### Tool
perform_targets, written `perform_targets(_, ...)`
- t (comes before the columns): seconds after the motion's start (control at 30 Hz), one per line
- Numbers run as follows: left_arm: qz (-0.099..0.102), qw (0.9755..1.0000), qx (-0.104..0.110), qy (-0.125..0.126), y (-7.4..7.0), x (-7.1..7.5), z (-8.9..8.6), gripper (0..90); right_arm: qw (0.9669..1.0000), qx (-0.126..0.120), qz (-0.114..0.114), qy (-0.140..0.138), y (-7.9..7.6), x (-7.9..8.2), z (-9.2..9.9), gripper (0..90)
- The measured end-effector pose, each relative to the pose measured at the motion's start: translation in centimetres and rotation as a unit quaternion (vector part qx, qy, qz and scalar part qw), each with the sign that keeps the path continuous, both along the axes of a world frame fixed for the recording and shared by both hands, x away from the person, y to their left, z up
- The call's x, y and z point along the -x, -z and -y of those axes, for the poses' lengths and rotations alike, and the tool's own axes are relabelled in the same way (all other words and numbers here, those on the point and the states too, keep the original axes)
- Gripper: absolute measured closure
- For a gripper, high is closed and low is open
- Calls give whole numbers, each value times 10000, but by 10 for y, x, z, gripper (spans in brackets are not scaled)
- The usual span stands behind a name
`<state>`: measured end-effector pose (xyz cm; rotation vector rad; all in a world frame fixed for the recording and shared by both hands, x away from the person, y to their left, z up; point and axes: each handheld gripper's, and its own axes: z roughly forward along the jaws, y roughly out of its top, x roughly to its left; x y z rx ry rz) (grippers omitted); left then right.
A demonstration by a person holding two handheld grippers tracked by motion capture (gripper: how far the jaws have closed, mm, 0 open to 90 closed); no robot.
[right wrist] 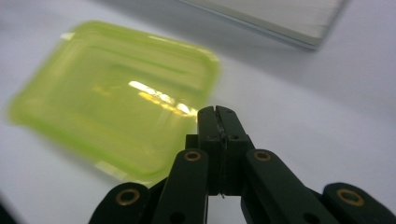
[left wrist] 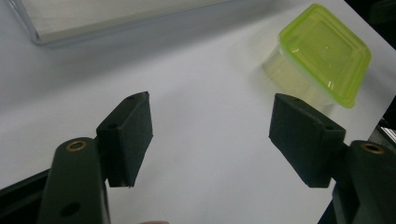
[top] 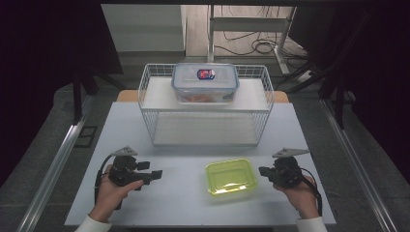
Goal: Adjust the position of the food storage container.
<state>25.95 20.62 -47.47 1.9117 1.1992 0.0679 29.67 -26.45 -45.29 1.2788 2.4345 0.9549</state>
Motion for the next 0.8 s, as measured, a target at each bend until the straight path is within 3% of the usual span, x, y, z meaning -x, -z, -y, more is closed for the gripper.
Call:
perform_targets(0.1,-1,10000,-14,13,1,1,-1,295,9997,85,-49,226,9,-9,2,891)
perform_targets(0.2,-38,10000,-21,33,3,1,-2,297,9989,344,-108,310,17,-11,2,891)
perform_targets(0.3,-47,10000,-18,19,4,-1,-2,300,9989,234,-188,348,21,-11,7,891)
perform_targets(0.4,-59,10000,-37,6,5,-1,-2,299,9991,167,-256,285,24,-10,8,891)
perform_targets(0.63,-100,9999,-76,-2,7,-2,-1,295,9988,356,-322,-24,30,-5,-7,891)
perform_targets(0.8,-96,9999,-75,-11,7,-1,-2,294,9986,443,-274,-89,28,-2,-15,892)
